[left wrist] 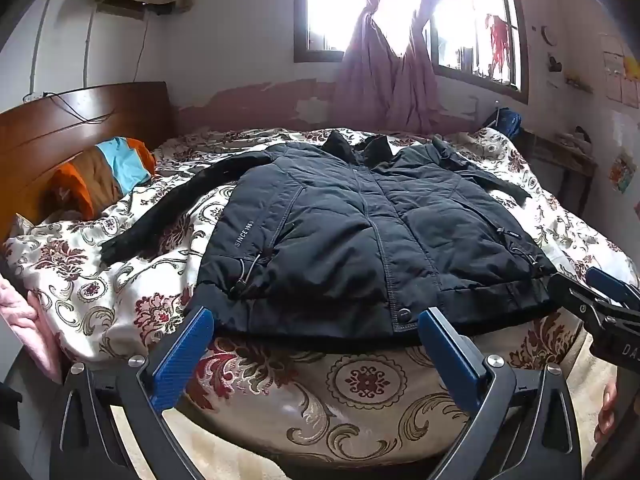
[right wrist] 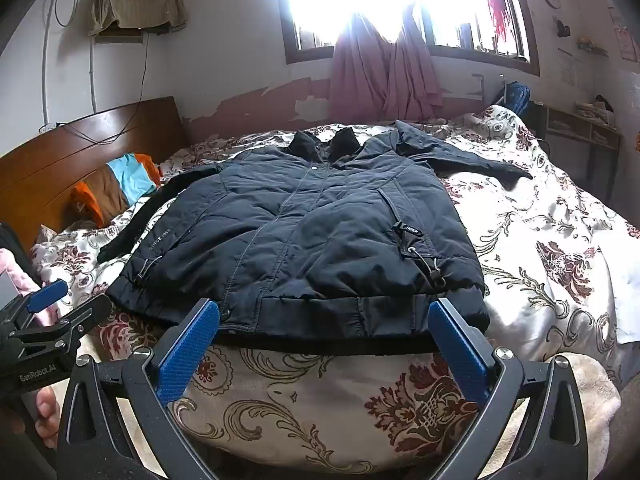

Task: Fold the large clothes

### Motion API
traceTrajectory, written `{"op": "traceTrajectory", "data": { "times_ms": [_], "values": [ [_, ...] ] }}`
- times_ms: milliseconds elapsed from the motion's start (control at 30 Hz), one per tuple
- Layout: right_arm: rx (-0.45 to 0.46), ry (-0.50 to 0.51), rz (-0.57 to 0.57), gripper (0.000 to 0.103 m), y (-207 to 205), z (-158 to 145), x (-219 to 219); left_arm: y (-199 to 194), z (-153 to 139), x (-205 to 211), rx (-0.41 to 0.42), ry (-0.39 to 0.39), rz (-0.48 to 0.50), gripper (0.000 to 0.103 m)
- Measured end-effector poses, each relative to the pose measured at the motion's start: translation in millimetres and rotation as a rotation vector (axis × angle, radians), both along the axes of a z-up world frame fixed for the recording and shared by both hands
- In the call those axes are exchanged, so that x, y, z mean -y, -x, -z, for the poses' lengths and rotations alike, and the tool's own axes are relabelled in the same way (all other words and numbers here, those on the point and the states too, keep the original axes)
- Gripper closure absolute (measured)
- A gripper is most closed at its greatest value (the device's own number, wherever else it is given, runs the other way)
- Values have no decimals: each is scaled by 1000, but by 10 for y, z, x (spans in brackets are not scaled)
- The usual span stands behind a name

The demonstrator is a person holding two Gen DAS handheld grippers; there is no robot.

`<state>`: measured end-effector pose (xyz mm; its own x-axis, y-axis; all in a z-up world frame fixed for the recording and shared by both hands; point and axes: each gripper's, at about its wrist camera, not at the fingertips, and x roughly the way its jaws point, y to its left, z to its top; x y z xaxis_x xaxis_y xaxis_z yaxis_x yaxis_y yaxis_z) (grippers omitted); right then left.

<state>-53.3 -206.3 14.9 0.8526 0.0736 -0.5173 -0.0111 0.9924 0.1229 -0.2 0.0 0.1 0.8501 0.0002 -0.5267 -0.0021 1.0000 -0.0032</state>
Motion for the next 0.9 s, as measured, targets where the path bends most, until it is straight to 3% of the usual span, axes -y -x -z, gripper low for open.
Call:
{"op": "traceTrajectory", "data": {
  "times_ms": [900],
  "values": [
    [-2, -1, 0, 1, -7, 11, -3, 24, -9, 26, 6, -6, 10, 0]
  ]
}}
